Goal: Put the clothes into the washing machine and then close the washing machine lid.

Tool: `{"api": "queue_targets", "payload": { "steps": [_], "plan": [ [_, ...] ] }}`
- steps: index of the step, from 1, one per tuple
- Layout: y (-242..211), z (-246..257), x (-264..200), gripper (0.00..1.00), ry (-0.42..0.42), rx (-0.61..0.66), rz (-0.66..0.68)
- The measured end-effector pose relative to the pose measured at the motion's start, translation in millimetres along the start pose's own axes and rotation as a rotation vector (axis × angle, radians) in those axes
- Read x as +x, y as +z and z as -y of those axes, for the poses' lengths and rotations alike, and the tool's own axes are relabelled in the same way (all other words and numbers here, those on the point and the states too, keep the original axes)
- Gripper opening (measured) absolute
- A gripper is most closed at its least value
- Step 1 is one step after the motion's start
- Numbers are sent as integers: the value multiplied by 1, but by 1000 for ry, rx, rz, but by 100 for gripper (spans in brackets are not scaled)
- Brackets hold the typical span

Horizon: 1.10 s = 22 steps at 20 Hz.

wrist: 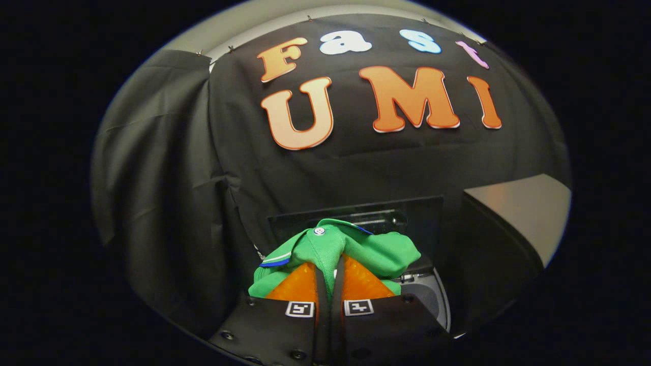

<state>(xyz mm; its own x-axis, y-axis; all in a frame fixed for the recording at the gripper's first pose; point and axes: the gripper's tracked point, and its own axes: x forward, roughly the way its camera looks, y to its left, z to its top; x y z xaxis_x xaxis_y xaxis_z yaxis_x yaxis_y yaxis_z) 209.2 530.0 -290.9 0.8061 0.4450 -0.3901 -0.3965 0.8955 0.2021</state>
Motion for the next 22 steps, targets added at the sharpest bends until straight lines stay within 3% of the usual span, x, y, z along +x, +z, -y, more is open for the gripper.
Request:
{"api": "queue_targets", "payload": {
  "steps": [14,22],
  "plan": [
    [-145,48,88,8,-102,56,-281],
    [-214,65,109,8,-142,73,-446]
  ]
}}
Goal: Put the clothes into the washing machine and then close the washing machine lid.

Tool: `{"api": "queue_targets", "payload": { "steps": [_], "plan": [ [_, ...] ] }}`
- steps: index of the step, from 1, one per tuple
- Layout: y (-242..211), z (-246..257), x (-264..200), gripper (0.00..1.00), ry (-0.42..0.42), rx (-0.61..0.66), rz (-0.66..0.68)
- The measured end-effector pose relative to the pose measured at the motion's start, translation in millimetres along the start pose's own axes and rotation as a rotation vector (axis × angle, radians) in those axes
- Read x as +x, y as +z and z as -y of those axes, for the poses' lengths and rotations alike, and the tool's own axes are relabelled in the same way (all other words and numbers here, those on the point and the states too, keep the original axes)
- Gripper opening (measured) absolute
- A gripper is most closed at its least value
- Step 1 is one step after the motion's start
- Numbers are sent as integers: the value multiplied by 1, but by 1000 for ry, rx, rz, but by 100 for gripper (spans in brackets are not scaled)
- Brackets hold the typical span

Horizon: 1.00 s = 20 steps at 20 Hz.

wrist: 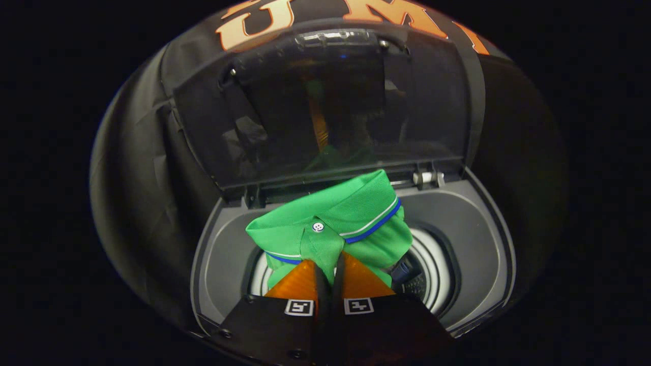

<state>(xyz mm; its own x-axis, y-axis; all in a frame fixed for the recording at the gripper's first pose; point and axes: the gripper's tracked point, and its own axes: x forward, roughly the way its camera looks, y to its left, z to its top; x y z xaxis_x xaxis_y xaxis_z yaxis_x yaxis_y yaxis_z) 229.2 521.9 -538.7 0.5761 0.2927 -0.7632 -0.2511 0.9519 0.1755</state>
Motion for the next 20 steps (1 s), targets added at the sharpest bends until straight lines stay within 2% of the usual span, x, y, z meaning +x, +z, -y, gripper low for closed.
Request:
{"api": "queue_targets", "payload": {
  "steps": [8,16,20],
  "plan": [
    [-40,10,24,8,-44,24,-182],
    [-57,24,33,8,-109,55,-342],
    [-57,22,35,9,-113,57,-341]
  ]
}}
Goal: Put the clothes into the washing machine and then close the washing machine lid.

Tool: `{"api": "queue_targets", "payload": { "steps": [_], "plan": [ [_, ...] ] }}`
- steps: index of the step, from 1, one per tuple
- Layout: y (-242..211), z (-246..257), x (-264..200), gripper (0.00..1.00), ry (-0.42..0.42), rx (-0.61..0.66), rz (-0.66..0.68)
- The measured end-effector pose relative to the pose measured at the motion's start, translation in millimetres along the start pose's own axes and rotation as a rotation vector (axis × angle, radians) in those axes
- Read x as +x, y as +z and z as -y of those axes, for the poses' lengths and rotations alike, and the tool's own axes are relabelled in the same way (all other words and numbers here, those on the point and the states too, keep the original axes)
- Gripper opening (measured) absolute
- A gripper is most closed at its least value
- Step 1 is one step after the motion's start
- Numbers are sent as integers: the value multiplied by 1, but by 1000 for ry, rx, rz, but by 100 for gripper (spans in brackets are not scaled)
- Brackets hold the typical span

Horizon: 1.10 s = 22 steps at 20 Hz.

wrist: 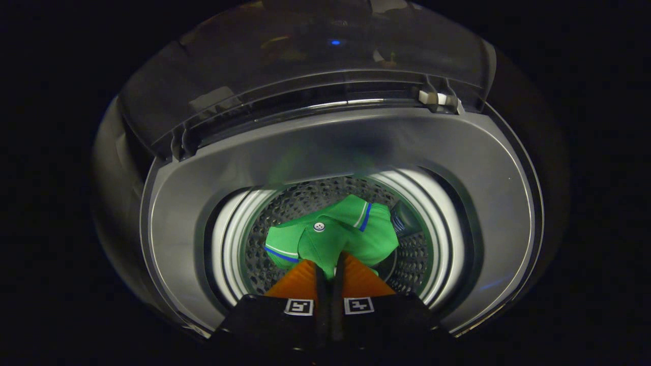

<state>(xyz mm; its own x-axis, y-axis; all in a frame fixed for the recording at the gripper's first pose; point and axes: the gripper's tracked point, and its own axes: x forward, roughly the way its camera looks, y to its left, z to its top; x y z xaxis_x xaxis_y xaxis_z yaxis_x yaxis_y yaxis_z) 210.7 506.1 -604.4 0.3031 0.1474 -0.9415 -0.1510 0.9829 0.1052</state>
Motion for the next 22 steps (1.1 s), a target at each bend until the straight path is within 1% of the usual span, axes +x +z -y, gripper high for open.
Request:
{"api": "queue_targets", "payload": {
  "steps": [5,6,7,12,13,19,22],
  "plan": [
    [0,-1,4,9,13,1,-21],
    [-3,-2,5,14,17,0,-30],
    [-4,1,5,18,-2,-3,-42],
    [-7,-1,-2,98,2,-16,-53],
    [-7,-1,-2,100,1,-16,-45],
    [-4,-2,-13,99,4,-32,-17],
    [3,-8,-33,99,19,-38,46]
  ]
}}
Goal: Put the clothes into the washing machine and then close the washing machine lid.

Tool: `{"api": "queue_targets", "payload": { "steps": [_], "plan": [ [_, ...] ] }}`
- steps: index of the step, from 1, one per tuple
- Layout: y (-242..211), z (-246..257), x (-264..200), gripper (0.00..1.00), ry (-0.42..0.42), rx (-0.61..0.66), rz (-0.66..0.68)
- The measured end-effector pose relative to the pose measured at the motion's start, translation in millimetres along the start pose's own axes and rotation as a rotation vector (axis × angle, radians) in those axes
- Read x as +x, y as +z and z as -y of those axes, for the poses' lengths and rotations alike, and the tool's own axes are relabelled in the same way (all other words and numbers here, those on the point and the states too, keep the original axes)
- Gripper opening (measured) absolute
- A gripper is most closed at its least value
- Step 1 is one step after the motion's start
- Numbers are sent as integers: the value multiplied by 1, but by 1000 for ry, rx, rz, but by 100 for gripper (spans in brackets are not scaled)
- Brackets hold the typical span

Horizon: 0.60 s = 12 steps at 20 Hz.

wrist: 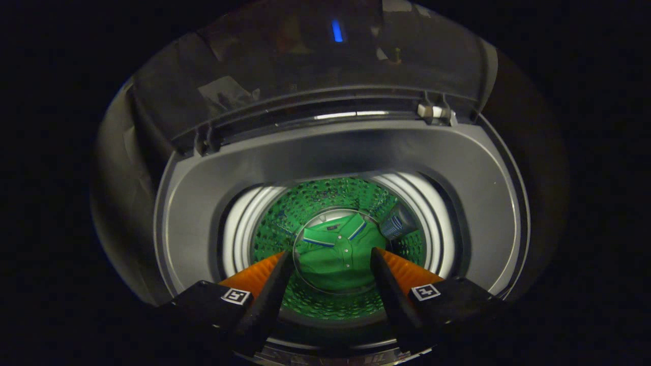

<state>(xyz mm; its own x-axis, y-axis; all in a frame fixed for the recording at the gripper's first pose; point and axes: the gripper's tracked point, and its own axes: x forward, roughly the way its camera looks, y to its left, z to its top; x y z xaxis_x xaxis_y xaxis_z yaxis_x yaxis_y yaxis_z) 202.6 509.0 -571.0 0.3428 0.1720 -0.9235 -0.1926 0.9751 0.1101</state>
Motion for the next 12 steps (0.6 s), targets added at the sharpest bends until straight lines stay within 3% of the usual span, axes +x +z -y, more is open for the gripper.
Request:
{"api": "queue_targets", "payload": {
  "steps": [6,12],
  "plan": [
    [50,-25,-94,99,77,-38,279],
    [114,-28,-197,99,92,-72,494]
  ]
}}
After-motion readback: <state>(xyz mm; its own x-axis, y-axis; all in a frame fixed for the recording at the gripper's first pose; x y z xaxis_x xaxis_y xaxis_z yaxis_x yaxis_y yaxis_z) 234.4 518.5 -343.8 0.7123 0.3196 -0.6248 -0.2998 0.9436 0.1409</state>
